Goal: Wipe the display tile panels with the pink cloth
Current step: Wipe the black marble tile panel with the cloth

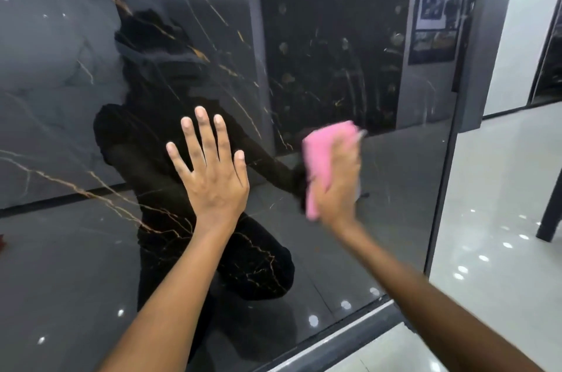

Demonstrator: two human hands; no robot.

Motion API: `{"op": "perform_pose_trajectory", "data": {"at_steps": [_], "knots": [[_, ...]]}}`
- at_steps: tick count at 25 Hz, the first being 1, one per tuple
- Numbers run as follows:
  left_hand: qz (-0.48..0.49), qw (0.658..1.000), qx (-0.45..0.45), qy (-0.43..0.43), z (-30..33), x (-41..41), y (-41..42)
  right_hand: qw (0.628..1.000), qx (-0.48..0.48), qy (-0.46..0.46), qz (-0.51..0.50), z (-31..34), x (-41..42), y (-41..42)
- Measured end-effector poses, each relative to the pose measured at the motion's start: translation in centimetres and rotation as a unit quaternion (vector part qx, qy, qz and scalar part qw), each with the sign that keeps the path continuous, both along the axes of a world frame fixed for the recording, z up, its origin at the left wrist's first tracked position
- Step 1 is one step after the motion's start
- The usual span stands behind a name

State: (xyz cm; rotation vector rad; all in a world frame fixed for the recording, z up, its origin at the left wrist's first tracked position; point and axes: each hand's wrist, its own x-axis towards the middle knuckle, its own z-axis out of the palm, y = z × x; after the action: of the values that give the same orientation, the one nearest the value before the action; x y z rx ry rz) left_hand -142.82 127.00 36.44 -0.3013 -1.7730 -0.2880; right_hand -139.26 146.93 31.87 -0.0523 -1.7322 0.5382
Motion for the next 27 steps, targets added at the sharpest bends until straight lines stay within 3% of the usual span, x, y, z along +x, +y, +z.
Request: {"op": "perform_pose_trajectory", "data": {"at_steps": [1, 2, 3, 4, 5, 7, 9, 10, 11, 12, 13, 14, 15, 16, 17, 18, 19, 20, 21, 22, 23, 24, 25, 26, 27], "knots": [[0.002, 1.0, -0.004, 0.0, 0.0, 0.0, 0.0, 0.974, 0.223, -0.026, 0.025, -2.7, 0.6, -2.6], [0.003, 1.0, -0.006, 0.0, 0.1, 0.0, -0.1, 0.919, 0.391, -0.049, 0.013, -4.2, 0.9, -3.0], [0.001, 1.0, -0.007, -0.001, 0.2, 0.1, -0.1, 0.88, 0.472, -0.047, -0.012, -3.7, 0.8, -1.5], [-0.001, 1.0, -0.009, -0.002, 0.2, 0.2, -0.2, 0.884, 0.466, -0.033, -0.03, -1.7, 0.4, 0.8], [-0.001, 1.0, -0.009, -0.002, 0.2, 0.2, -0.1, 0.921, 0.388, -0.017, -0.038, 0.8, -0.3, 3.4], [0.002, 1.0, -0.01, 0.005, 0.1, 0.0, -0.1, 0.996, 0.074, 0.004, -0.048, 7.5, -0.5, 8.6], [0.005, 1.0, -0.014, 0.018, 0.2, -0.1, 0.0, 0.967, -0.246, 0.048, -0.043, 13.1, 0.4, 11.7], [0.006, 1.0, -0.015, 0.024, 0.4, -0.3, -0.1, 0.949, -0.309, 0.06, -0.031, 13.8, 0.2, 10.5], [0.006, 1.0, -0.011, 0.028, 0.4, -0.4, -0.1, 0.956, -0.284, 0.074, -0.021, 13.3, -0.3, 8.1], [0.003, 1.0, -0.005, 0.03, 0.5, -0.5, -0.1, 0.983, -0.167, 0.078, -0.017, 11.3, -0.8, 5.2], [-0.002, 0.999, -0.004, 0.032, 0.5, -0.5, 0.0, 0.997, 0.024, 0.068, 0.003, 8.7, -0.7, 2.3], [-0.001, 0.999, -0.003, 0.032, 0.4, -0.5, 0.0, 0.968, 0.246, 0.039, 0.029, 5.8, -0.2, 0.4], [0.001, 0.999, -0.002, 0.033, 0.3, -0.4, 0.0, 0.907, 0.421, -0.003, 0.026, 4.7, 0.4, 0.1], [0.003, 0.999, 0.0, 0.033, 0.1, -0.4, 0.0, 0.85, 0.526, -0.017, 0.001, 5.6, 0.6, 1.8], [0.002, 1.0, 0.004, 0.029, 0.0, -0.3, 0.1, 0.847, 0.531, 0.001, -0.02, 7.8, 0.5, 4.4], [-0.001, 1.0, 0.005, 0.025, 0.0, -0.3, 0.2, 0.894, 0.447, 0.001, -0.034, 10.3, 0.1, 7.2], [-0.001, 1.0, 0.001, 0.024, -0.1, -0.4, 0.2, 0.958, 0.283, -0.009, -0.047, 13.3, -0.1, 9.9], [0.007, 1.0, -0.01, 0.022, 0.0, -0.6, 0.2, 0.995, 0.077, -0.01, -0.062, 16.4, 0.4, 11.6], [0.017, 1.0, -0.019, 0.018, 0.2, -0.8, 0.2, 0.994, -0.094, -0.011, -0.055, 18.7, 0.6, 12.2], [0.021, 1.0, -0.02, 0.01, 0.5, -0.5, 0.1, 0.981, -0.184, -0.027, -0.056, 19.7, 0.4, 11.2], [0.004, 1.0, -0.011, 0.001, 0.7, 0.0, 0.1, 0.981, -0.175, -0.04, -0.073, 19.3, 0.2, 8.9], [-0.033, 0.999, 0.006, -0.005, 1.0, 0.7, 0.1, 0.992, -0.089, -0.049, -0.069, 18.1, 0.2, 6.3], [-0.073, 0.997, 0.024, -0.005, 1.9, 1.4, 0.2, 0.996, 0.062, -0.06, -0.033, 16.1, 0.3, 3.9], [-0.101, 0.994, 0.035, 0.008, 3.5, 1.9, 0.0, 0.964, 0.254, -0.081, 0.002, 13.6, 0.7, 2.1], [-0.11, 0.993, 0.039, 0.035, 6.1, 2.2, -0.3, 0.892, 0.438, -0.112, 0.001, 11.6, 1.4, 1.3]]}}
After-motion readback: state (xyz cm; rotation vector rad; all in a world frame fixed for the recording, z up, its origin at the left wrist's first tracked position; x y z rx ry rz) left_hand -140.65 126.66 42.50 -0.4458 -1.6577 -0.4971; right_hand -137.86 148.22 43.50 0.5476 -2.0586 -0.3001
